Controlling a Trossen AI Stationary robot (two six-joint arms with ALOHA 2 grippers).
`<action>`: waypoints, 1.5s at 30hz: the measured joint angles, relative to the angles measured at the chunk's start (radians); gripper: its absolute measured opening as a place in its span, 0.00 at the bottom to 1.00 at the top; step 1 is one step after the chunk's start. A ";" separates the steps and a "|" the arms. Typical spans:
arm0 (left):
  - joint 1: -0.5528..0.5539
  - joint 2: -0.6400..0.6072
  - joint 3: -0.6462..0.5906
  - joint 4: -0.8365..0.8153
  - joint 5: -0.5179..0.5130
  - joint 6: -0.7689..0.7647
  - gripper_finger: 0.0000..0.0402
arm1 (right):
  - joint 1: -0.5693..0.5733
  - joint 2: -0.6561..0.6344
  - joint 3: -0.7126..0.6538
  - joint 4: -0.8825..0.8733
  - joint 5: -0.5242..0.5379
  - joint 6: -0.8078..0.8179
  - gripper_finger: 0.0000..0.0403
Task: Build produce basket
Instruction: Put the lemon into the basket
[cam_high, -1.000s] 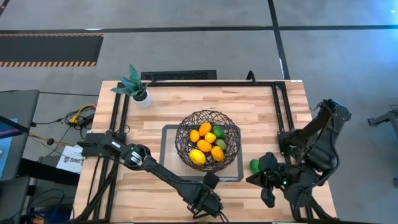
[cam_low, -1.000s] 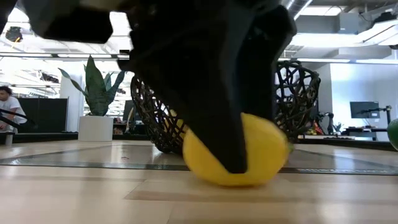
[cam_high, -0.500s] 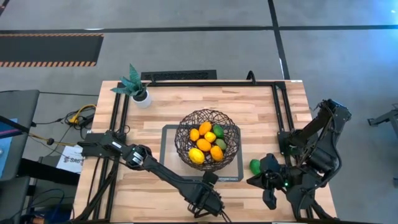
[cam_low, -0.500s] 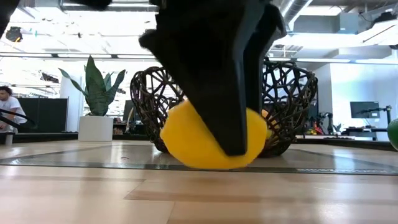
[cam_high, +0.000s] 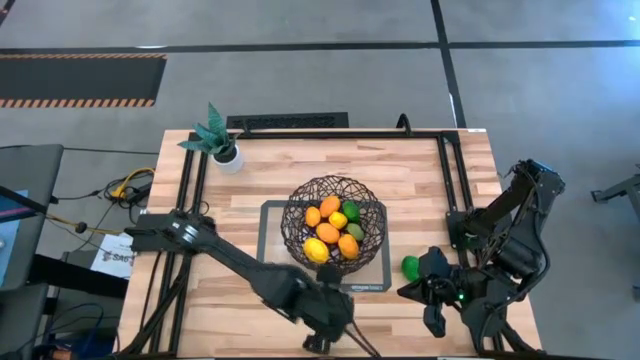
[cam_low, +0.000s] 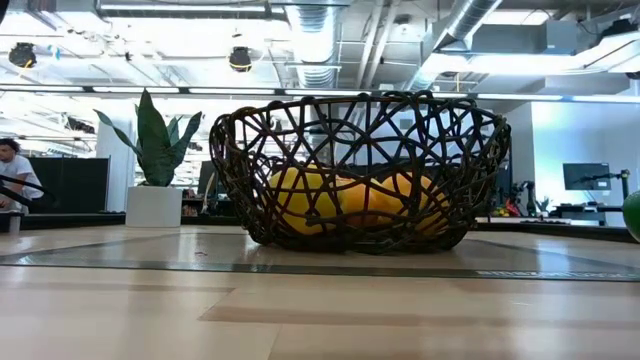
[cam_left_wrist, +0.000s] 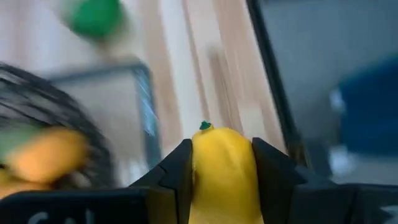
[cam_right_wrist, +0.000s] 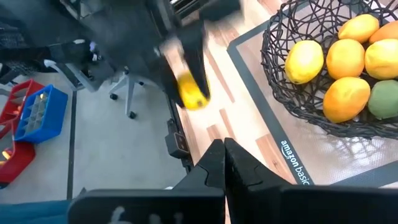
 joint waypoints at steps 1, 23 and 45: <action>0.000 -0.032 0.001 0.018 -0.048 -0.011 0.26 | 0.000 0.000 0.000 0.000 0.000 -0.008 0.03; 0.441 -0.183 -0.232 -0.093 -0.075 0.014 0.26 | -0.027 0.000 0.000 -0.236 0.042 0.224 0.01; 0.515 -0.189 -0.621 0.284 0.135 0.083 0.26 | -0.043 0.000 0.000 -0.496 0.001 0.474 0.01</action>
